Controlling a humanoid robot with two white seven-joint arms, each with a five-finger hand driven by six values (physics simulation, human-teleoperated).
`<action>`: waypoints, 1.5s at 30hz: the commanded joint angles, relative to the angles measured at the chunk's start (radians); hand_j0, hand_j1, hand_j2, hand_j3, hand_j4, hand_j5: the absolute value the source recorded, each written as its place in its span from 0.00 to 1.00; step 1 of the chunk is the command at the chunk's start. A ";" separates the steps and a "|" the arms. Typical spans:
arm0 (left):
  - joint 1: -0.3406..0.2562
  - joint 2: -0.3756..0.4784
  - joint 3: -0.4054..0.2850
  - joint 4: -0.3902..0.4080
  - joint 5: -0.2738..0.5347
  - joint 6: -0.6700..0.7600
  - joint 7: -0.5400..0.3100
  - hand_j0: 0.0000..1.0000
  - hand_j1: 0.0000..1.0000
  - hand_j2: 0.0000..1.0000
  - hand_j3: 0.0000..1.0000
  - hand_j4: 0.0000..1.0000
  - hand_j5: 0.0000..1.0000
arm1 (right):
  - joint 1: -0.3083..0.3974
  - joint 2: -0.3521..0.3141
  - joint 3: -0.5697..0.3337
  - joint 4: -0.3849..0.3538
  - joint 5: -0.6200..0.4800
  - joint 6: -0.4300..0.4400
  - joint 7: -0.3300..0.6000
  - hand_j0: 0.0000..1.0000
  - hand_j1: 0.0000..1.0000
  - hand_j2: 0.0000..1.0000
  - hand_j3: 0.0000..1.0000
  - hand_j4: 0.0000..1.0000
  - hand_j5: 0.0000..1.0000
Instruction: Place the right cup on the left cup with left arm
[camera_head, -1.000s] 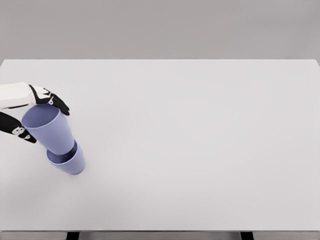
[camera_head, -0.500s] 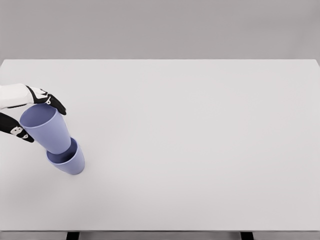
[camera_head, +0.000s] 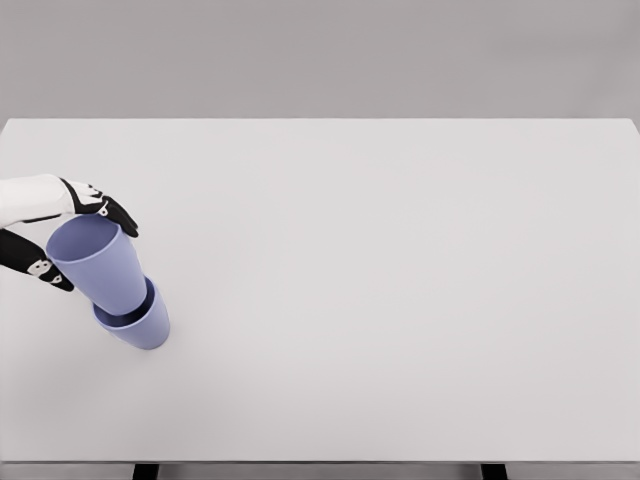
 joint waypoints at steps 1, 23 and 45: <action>0.000 -0.001 0.003 0.001 0.008 0.003 -0.002 0.67 0.67 0.67 0.67 0.67 0.67 | 0.000 0.000 0.000 0.000 0.000 0.000 0.000 1.00 1.00 1.00 1.00 1.00 1.00; 0.029 -0.042 0.006 0.056 -0.018 0.003 0.003 0.78 0.78 0.78 0.78 0.78 0.78 | 0.000 0.000 0.000 0.000 0.000 0.000 0.000 1.00 1.00 1.00 1.00 1.00 1.00; 0.117 -0.135 0.383 -0.017 -0.001 0.003 -0.002 1.00 1.00 1.00 1.00 1.00 1.00 | 0.000 0.000 0.000 0.000 0.000 0.000 0.000 1.00 1.00 1.00 1.00 1.00 1.00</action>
